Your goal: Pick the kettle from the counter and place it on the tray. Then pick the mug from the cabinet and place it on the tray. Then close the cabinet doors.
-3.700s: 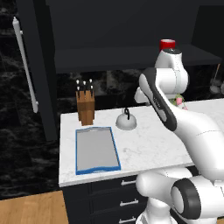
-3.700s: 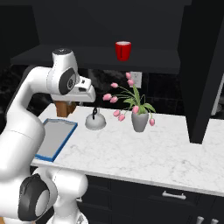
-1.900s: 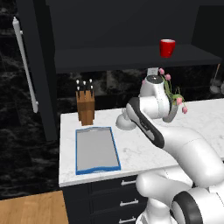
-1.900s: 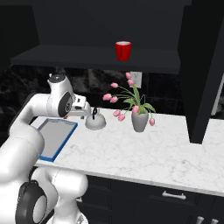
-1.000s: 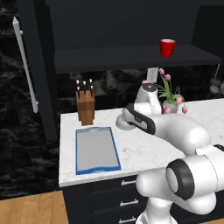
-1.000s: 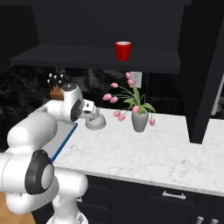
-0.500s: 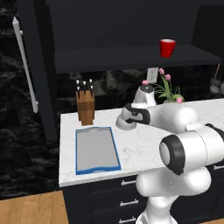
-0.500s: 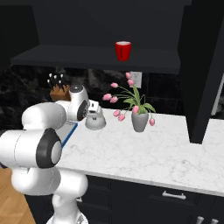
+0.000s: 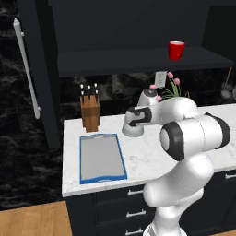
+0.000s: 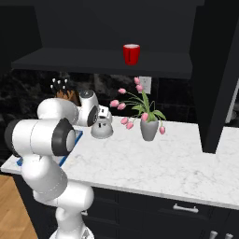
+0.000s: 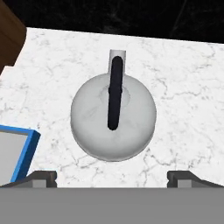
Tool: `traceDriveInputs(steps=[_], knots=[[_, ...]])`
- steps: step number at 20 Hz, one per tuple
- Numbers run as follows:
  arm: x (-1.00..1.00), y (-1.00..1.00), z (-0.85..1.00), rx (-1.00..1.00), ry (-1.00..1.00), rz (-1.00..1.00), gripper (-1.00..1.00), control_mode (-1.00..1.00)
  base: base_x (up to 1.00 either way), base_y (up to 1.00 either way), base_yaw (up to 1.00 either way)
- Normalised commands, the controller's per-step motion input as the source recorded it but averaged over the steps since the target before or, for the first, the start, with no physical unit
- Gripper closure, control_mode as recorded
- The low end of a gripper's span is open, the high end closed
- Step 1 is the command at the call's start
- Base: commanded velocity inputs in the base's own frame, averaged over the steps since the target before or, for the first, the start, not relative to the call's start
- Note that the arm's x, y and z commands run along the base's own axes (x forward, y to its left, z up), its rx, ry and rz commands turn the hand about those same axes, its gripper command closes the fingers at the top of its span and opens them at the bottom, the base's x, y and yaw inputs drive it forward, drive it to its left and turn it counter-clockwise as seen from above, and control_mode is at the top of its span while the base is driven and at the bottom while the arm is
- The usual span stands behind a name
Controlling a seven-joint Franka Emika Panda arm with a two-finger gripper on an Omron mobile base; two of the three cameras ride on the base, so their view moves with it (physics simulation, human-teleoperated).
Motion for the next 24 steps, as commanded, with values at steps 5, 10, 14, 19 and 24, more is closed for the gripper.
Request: traceDriveInputs(steps=[5, 10, 14, 19, 24], knots=[[0.44, 0.0, -0.21, 0.0, 0.0, 0.0, -1.0, -1.0, 0.0, 0.0, 0.0], [0.42, 0.0, -0.19, 0.0, 0.0, 0.0, -1.0, -1.0, 0.0, 0.0, 0.0], [0.32, 0.0, -0.17, 0.0, 0.0, 0.0, -1.0, -1.0, 0.0, 0.0, 0.0], [0.24, 0.0, -0.18, 0.0, 0.0, 0.0, -1.0, -1.0, 0.0, 0.0, 0.0], [0.07, 0.0, -0.22, 0.0, 0.0, 0.0, 1.0, -1.0, 0.0, 0.0, 0.0]])
